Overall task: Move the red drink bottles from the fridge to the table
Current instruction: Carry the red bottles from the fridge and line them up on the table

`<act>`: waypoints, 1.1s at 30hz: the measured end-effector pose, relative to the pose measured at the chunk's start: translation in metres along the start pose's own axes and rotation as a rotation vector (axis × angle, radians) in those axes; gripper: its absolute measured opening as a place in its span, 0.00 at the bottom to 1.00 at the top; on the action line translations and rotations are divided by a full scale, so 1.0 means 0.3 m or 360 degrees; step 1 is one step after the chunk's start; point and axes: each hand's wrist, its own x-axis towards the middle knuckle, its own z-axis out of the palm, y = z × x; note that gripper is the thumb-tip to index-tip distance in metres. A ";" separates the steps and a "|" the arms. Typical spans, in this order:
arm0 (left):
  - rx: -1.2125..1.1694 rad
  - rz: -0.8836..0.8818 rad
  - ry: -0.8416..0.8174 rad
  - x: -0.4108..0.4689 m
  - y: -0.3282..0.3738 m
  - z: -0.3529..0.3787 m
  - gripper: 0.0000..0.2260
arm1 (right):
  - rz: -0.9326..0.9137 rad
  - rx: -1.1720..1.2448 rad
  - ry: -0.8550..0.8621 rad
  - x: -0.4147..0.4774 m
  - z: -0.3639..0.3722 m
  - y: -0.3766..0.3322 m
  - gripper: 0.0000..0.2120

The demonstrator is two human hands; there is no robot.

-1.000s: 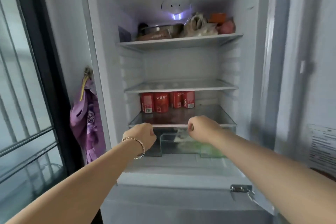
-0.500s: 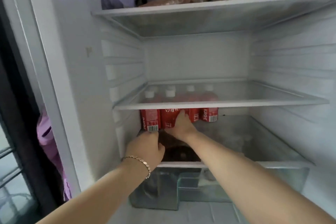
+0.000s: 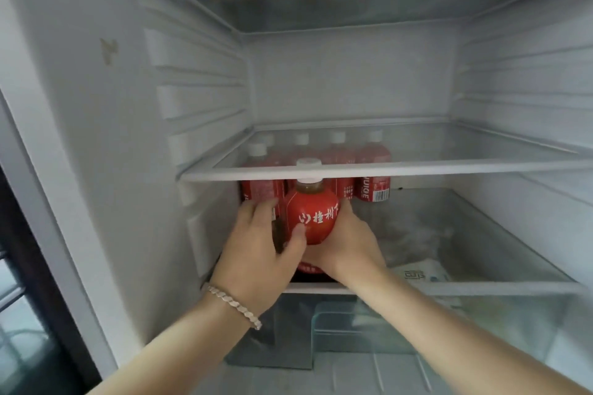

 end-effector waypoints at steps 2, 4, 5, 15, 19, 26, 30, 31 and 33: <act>-0.0056 0.0066 0.0052 -0.005 0.029 -0.020 0.21 | -0.0013 -0.0018 0.0004 -0.073 -0.012 -0.013 0.43; -0.0089 0.0071 0.0084 -0.007 0.056 -0.044 0.22 | -0.0056 0.0026 -0.0004 -0.124 -0.014 -0.017 0.43; -0.0093 0.0046 0.0087 -0.007 0.068 -0.056 0.22 | -0.0071 0.0060 -0.0016 -0.137 -0.011 -0.016 0.43; 0.0321 -0.0188 0.0146 0.024 0.155 -0.100 0.14 | -0.0402 0.0400 -0.0781 -0.082 -0.060 0.047 0.36; 0.0340 -0.0167 0.0163 0.019 0.153 -0.104 0.11 | -0.0062 0.0652 -0.0207 0.103 -0.122 0.111 0.22; 0.0294 -0.0201 0.0158 0.017 0.154 -0.100 0.10 | 0.0551 0.0116 0.0358 0.447 -0.114 0.249 0.44; 0.0203 -0.0239 0.0149 0.009 0.157 -0.098 0.11 | 0.0510 0.0365 0.0431 0.508 -0.102 0.275 0.32; 0.0177 -0.0243 0.0149 0.010 0.158 -0.099 0.11 | 0.0513 0.0372 0.0456 0.509 -0.099 0.280 0.31; 0.0155 -0.0234 0.0162 0.013 0.157 -0.100 0.11 | 0.0476 0.0375 0.0512 0.493 -0.104 0.278 0.32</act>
